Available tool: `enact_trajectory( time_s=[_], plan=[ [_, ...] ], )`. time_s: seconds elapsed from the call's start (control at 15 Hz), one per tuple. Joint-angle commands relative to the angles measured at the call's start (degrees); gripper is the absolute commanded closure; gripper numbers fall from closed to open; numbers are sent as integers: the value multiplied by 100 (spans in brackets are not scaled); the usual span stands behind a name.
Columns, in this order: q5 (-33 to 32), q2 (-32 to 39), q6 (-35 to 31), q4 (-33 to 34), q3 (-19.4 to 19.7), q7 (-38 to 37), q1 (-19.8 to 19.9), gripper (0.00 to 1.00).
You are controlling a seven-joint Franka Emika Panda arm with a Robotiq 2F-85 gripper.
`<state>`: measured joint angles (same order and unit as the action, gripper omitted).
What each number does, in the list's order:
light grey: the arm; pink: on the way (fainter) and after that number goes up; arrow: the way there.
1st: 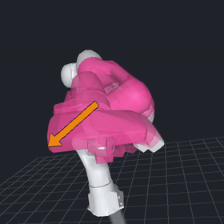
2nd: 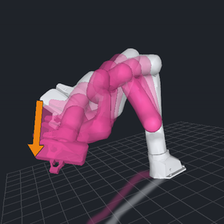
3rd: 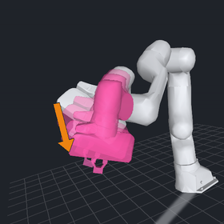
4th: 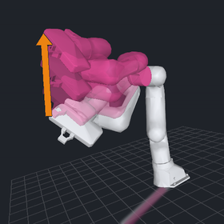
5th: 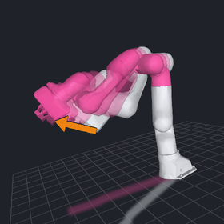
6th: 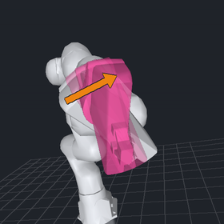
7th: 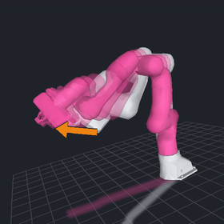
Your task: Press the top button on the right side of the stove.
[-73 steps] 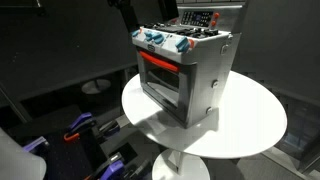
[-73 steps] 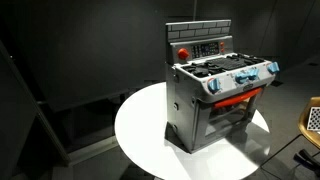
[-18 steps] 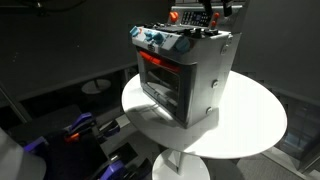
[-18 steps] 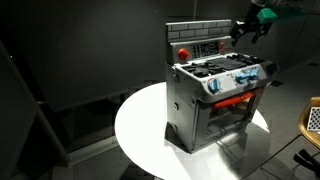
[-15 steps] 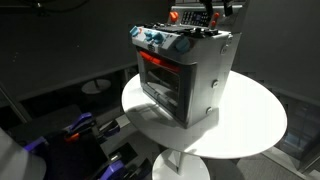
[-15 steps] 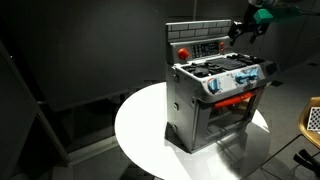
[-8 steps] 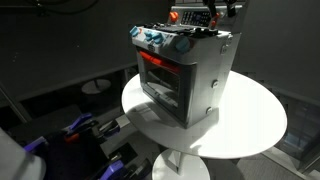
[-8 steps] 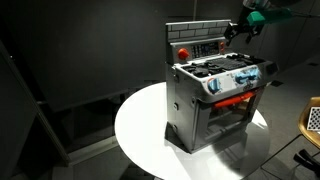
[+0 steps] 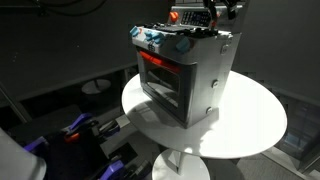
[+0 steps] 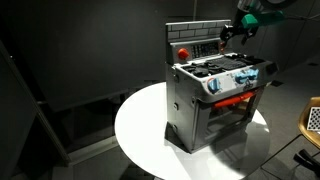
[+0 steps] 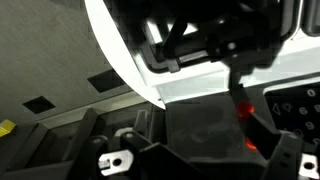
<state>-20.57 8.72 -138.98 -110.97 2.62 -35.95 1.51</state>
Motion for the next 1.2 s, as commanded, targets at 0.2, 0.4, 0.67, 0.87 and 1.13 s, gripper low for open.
enact_trajectory(
  time_s=[0.2, 0.4, 0.67, 0.87, 1.13],
  plan=[
    [-95, 181, -31, 294, 188, -89, -160, 0],
    [140, 8, 156, 116, 159, 155, -121, 0],
    [741, -260, 435, -164, 113, 708, -27, 0],
    [1223, -521, 811, -366, 132, 1236, 32, 0],
    [1537, -1051, 1528, -718, 181, 1917, 128, 0]
  ],
)
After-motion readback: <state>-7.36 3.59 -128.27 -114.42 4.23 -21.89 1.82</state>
